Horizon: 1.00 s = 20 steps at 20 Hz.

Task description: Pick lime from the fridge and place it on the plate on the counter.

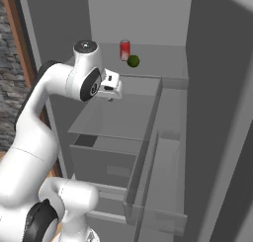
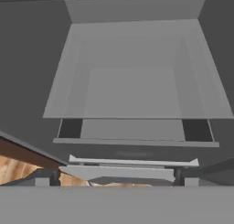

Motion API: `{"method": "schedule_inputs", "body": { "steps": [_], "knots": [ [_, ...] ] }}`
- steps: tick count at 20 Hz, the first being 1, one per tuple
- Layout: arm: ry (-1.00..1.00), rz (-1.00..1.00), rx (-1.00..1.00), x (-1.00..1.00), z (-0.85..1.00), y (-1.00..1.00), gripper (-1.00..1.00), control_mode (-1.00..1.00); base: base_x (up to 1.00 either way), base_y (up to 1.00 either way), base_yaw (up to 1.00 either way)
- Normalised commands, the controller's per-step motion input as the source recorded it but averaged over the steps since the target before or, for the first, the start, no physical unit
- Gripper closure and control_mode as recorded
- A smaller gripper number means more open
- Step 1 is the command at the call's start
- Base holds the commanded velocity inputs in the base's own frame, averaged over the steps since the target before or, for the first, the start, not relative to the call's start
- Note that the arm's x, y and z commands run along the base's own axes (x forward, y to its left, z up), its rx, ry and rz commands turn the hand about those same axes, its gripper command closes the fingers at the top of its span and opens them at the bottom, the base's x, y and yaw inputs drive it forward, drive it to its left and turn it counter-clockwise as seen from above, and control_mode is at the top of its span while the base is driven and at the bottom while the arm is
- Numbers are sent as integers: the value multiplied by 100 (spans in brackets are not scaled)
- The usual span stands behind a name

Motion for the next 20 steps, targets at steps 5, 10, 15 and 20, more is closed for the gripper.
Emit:
{"method": "schedule_inputs", "body": {
  "steps": [5,10,15,20],
  "knots": [
    [-11,0,0,0,30,-29,-100,-100,0,0,0],
    [-6,0,0,1,36,-16,-100,-100,0,0,0],
    [-2,-2,0,10,34,-3,-100,-100,0,0,0],
    [-4,0,0,19,29,0,-100,-100,0,0,0]
  ]
}}
